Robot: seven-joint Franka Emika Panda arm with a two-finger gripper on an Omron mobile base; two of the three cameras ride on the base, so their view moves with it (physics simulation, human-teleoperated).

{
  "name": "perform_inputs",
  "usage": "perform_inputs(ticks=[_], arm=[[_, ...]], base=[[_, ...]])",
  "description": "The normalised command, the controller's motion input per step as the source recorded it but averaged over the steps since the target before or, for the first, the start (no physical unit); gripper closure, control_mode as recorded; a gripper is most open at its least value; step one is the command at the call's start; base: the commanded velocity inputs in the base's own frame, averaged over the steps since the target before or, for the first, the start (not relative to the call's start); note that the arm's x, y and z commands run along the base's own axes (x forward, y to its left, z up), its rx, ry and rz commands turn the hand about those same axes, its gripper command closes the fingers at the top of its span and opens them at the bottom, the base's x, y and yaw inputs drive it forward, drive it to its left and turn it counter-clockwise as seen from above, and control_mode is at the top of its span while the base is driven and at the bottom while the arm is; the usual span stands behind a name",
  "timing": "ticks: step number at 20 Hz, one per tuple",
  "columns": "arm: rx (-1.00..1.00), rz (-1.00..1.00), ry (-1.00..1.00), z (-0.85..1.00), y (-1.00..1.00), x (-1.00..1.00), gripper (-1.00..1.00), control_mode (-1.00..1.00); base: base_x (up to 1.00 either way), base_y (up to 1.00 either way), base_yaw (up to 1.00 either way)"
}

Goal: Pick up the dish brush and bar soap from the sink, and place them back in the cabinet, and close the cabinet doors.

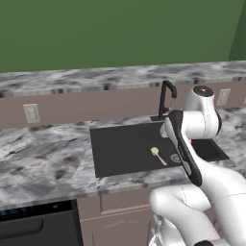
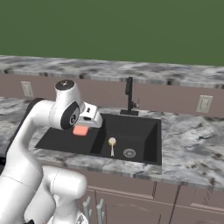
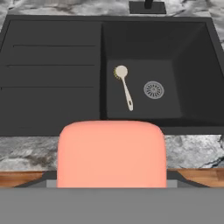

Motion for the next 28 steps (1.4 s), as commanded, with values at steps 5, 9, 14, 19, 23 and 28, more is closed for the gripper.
perform_inputs(ticks=[5, 9, 14, 19, 23, 28], arm=[[0.0, 0.0, -0.02, 0.27, 0.0, -0.33, 1.0, -1.0], [0.0, 0.0, -0.03, 0.21, 0.0, -0.23, 1.0, -1.0], [0.0, 0.0, -0.03, 0.17, 0.0, -0.05, 1.0, -1.0], [0.0, 0.0, 0.0, 0.0, 0.0, 0.0, 1.0, 1.0], [0.0, 0.0, 0.0, 0.0, 0.0, 0.0, 1.0, 1.0], [0.0, 0.0, 0.0, 0.0, 0.0, 0.0, 1.0, 1.0]], base=[[0.0, 0.0, 0.0], [0.0, 0.0, 0.0], [0.0, 0.0, 0.0], [-0.09, 0.0, 0.0], [-0.37, -0.05, -0.11], [-0.3, -0.05, -0.29]])
